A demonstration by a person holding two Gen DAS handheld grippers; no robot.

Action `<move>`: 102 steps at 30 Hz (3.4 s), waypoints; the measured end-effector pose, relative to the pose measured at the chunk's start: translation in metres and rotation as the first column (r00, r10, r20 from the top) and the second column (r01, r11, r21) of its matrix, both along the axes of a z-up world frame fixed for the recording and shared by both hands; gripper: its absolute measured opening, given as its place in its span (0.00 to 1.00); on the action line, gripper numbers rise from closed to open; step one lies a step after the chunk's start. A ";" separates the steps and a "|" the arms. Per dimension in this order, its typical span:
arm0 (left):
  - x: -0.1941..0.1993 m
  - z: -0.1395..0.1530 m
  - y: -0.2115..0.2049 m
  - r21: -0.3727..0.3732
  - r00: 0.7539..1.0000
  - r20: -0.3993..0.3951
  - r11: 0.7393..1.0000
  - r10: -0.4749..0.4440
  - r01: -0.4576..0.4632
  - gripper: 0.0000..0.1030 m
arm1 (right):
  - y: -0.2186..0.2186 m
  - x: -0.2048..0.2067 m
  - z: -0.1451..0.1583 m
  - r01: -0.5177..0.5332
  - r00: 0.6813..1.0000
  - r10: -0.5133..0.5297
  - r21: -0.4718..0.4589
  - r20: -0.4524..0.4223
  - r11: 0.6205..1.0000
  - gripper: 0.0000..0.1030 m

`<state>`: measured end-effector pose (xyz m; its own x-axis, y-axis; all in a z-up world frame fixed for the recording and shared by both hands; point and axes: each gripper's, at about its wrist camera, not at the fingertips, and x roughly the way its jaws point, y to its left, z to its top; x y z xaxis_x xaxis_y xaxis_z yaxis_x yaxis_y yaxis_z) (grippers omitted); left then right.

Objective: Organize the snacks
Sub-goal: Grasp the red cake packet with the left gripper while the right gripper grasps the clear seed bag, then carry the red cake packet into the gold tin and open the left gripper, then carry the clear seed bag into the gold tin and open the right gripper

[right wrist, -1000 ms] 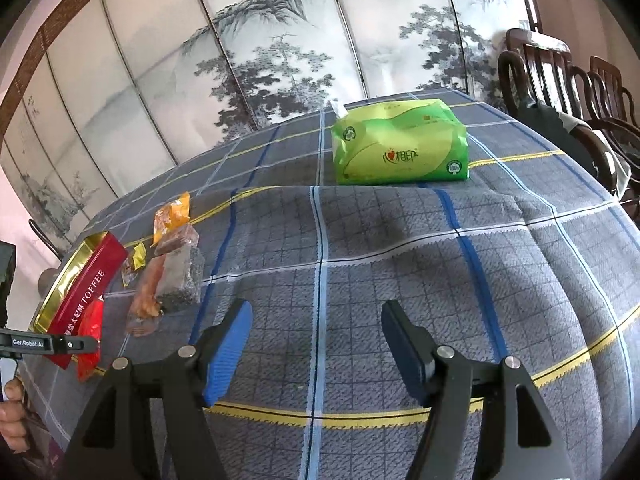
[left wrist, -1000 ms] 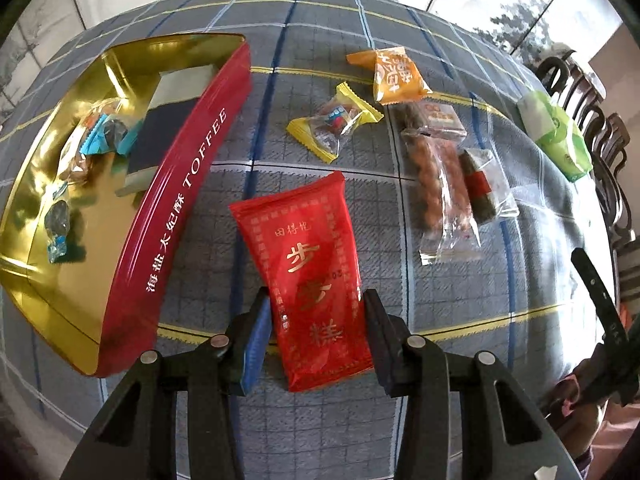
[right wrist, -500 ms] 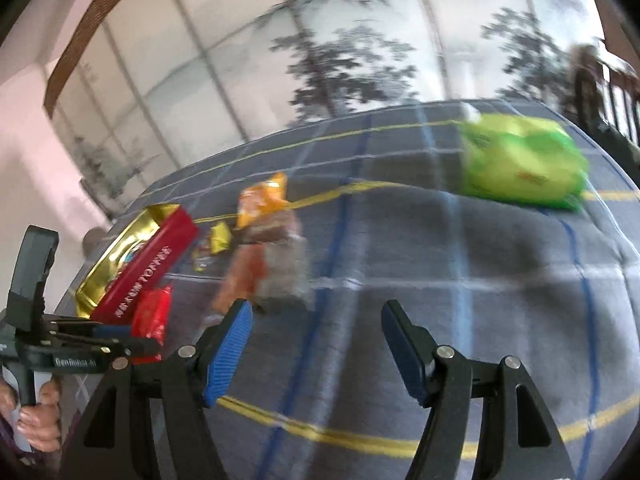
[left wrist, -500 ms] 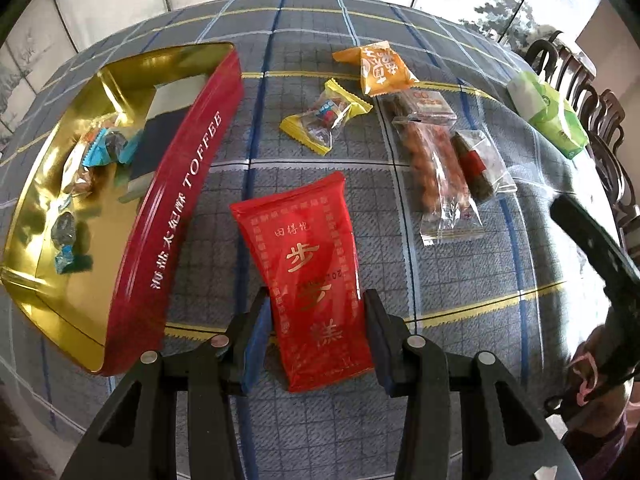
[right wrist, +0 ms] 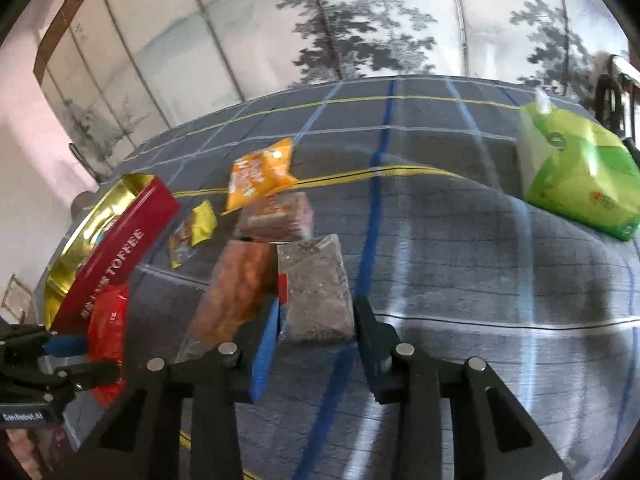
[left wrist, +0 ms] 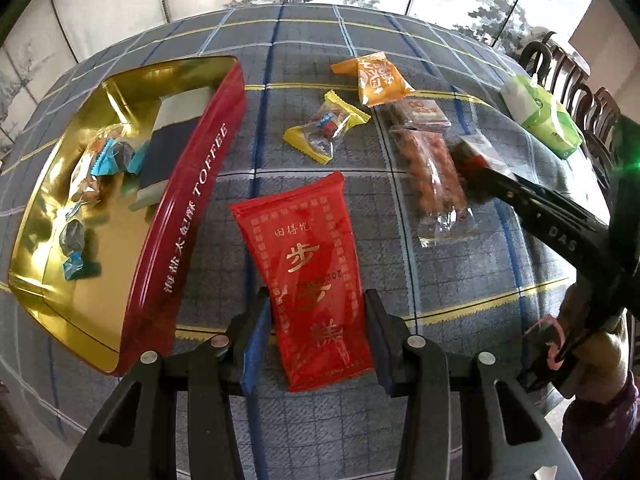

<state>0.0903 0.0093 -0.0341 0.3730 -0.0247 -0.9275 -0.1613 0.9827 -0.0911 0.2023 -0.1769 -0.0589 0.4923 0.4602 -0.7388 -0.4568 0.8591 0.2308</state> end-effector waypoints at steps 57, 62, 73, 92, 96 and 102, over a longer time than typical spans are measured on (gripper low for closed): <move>-0.050 0.057 0.157 0.014 0.961 0.140 0.970 0.239 -0.243 0.39 | -0.076 0.011 -0.004 0.285 0.958 -0.283 -0.072 0.043 0.956 0.34; -0.045 0.046 0.161 0.007 0.963 0.118 0.969 0.243 -0.245 0.39 | -0.076 0.011 -0.004 0.285 0.958 -0.283 -0.075 0.044 0.956 0.34; -0.021 0.039 0.154 -0.007 0.967 0.118 0.974 0.226 -0.227 0.26 | -0.076 0.011 -0.004 0.285 0.958 -0.282 -0.079 0.045 0.955 0.34; -0.046 0.038 0.148 0.118 0.950 0.151 0.949 0.272 -0.291 0.46 | -0.072 0.006 -0.002 0.262 0.965 -0.259 -0.101 0.048 0.960 0.34; -0.051 0.039 0.149 0.152 0.946 0.163 0.940 0.281 -0.306 0.50 | -0.068 0.000 -0.001 0.248 0.969 -0.247 -0.092 0.025 0.964 0.34; -0.058 0.040 0.150 0.194 0.939 0.183 0.926 0.289 -0.323 0.53 | -0.064 -0.013 0.000 0.246 0.969 -0.246 -0.057 0.001 0.968 0.34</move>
